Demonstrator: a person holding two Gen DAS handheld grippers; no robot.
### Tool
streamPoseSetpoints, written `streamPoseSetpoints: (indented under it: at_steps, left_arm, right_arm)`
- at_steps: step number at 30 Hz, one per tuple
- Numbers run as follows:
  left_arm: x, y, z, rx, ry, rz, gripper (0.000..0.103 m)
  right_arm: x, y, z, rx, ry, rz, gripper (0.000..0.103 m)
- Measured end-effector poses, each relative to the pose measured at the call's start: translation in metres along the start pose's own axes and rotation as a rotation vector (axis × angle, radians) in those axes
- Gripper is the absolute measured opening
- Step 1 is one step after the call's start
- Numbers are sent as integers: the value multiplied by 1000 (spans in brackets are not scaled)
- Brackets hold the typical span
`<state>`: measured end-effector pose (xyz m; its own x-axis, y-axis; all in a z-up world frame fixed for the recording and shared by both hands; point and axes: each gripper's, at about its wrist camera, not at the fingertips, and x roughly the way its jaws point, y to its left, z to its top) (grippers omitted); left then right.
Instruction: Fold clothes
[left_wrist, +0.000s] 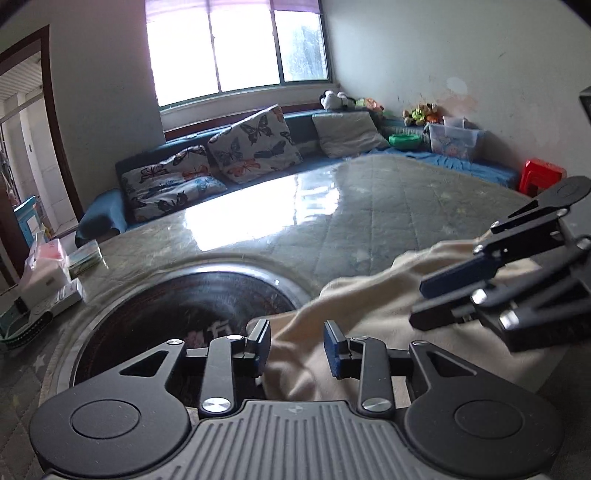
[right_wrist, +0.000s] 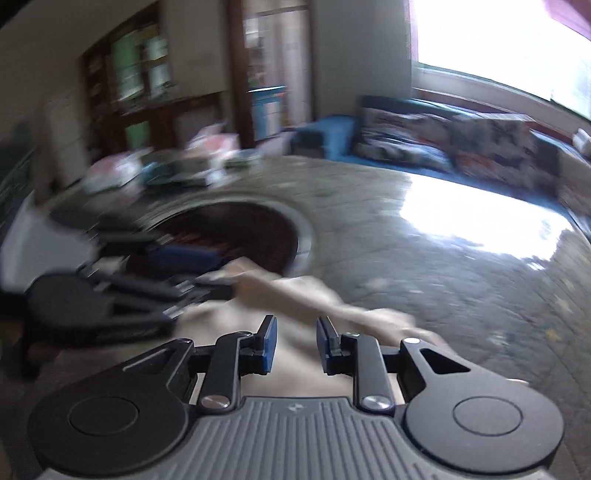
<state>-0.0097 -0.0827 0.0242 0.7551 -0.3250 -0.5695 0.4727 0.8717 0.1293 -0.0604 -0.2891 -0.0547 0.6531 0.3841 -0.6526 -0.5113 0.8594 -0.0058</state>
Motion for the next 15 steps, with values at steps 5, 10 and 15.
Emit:
streamPoseSetpoints:
  at_steps: [5, 10, 15]
  left_arm:
    - [2, 3, -9, -25, 32, 15, 35]
    - [-9, -2, -15, -36, 33, 13, 34]
    - [-33, -10, -28, -56, 35, -5, 34]
  right_arm:
    - [-2, 33, -10, -118, 11, 40, 29]
    - [-9, 48, -20, -170, -4, 31, 29]
    - [-22, 55, -32, -145, -8, 54, 29]
